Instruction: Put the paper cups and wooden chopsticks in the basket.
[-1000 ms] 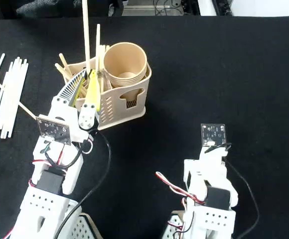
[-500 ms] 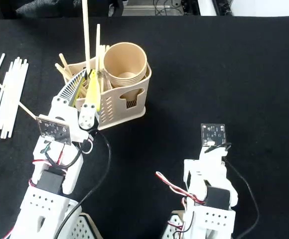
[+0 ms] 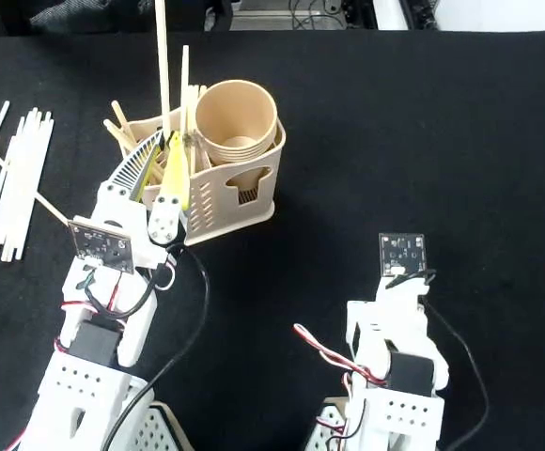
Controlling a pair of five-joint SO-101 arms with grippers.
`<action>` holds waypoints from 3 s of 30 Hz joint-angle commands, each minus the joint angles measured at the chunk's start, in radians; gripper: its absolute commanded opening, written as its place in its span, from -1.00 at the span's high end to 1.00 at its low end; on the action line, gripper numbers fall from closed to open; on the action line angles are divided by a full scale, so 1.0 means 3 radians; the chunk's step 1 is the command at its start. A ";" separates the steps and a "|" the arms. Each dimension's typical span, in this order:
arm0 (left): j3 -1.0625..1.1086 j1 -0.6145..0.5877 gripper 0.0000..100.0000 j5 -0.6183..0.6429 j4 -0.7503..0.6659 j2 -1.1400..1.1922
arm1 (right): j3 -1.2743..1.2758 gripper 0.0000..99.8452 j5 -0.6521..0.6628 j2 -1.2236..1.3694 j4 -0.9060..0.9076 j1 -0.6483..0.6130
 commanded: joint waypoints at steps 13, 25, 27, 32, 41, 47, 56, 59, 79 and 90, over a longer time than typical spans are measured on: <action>0.0023 0.0008 0.94 0.0000 0.0026 -0.0026 | -0.0028 0.97 0.0000 -0.0222 0.0010 -0.0036; 0.0023 0.0008 0.94 0.0000 0.0026 -0.0020 | -0.0028 0.97 0.0000 -0.0222 0.0010 -0.0036; 0.0023 0.0008 0.94 0.0000 0.0026 -0.0020 | -0.0028 0.97 0.0000 -0.0222 0.0010 -0.0036; 0.0028 0.0008 0.94 0.0000 0.0026 0.0000 | -0.0028 0.97 0.0000 -0.0222 0.0010 -0.0036; 0.0090 0.0018 0.94 0.0000 0.0020 -0.0026 | -0.0028 0.97 0.0000 -0.0222 0.0010 -0.0036; -0.0059 -0.0141 0.94 0.0235 -0.0015 -0.0026 | -0.0028 0.97 0.0000 -0.0222 0.0010 -0.0036; -0.0642 -0.0494 0.94 0.0588 -0.0026 0.0010 | -0.0028 0.97 0.0000 -0.0222 0.0010 -0.0036; -0.0841 -0.0494 0.94 0.0588 -0.0031 0.0194 | -0.0028 0.97 0.0000 -0.0222 0.0010 -0.0036; -0.0749 -0.0488 0.94 0.0563 -0.1493 0.2527 | -0.0028 0.97 0.0000 -0.0222 0.0010 -0.0036; -0.0754 -0.0432 0.74 0.0593 -0.0675 0.2046 | -0.0028 0.97 0.0000 -0.0222 0.0010 -0.0036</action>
